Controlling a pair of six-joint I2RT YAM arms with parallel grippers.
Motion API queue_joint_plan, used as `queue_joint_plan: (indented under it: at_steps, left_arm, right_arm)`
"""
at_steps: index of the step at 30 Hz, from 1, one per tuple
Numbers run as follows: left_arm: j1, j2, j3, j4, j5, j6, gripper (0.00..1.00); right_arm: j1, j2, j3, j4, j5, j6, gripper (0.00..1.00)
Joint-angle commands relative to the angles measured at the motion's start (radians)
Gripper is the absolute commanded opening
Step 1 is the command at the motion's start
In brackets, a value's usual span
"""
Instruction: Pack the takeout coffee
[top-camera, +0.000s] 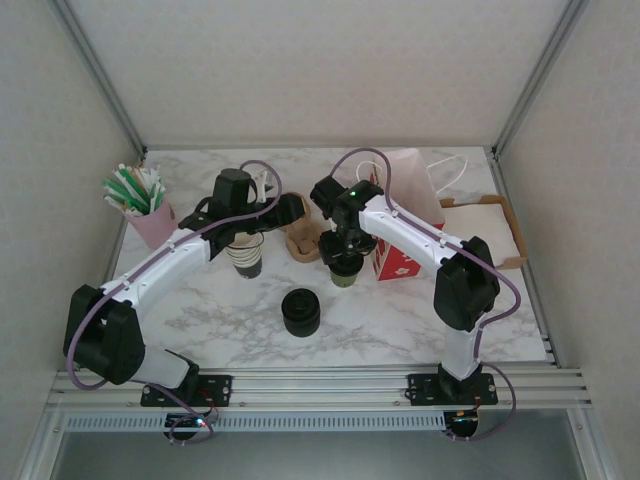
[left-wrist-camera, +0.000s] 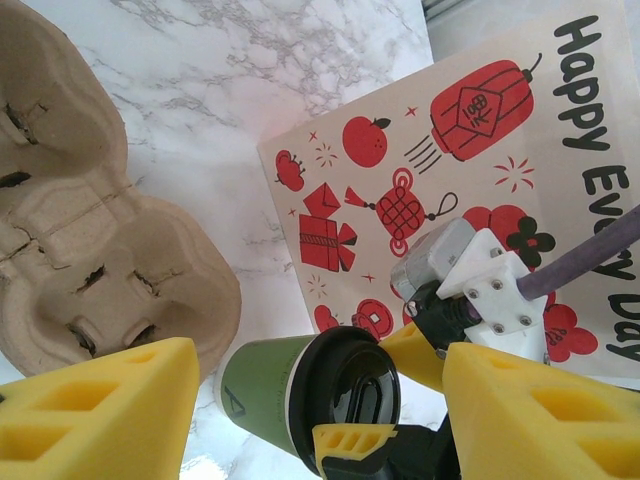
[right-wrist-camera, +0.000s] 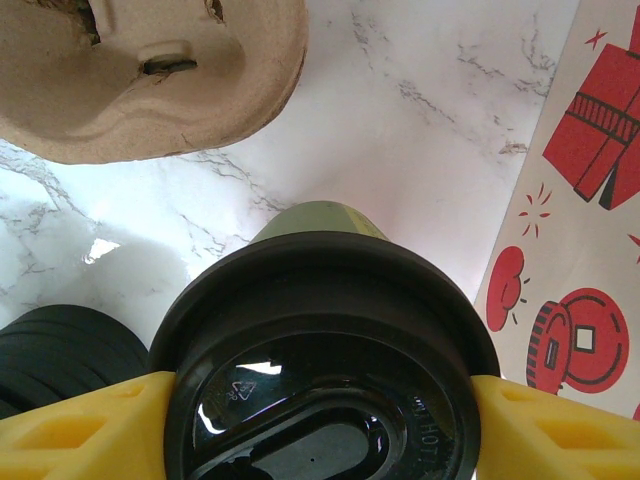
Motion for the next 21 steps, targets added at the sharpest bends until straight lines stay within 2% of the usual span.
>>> queue_joint_plan:
  at_steps: [1, 21]
  left_arm:
    - [0.01, -0.017, -0.01, 0.02, 0.014, 0.009, 0.66]
    - [0.013, -0.03, 0.012, 0.015, 0.014, 0.013, 0.65]
  right_arm:
    - [0.008, -0.002, 0.021, -0.036, 0.01, -0.005, 0.68]
    - [0.029, -0.234, 0.084, -0.112, -0.057, 0.001, 0.67]
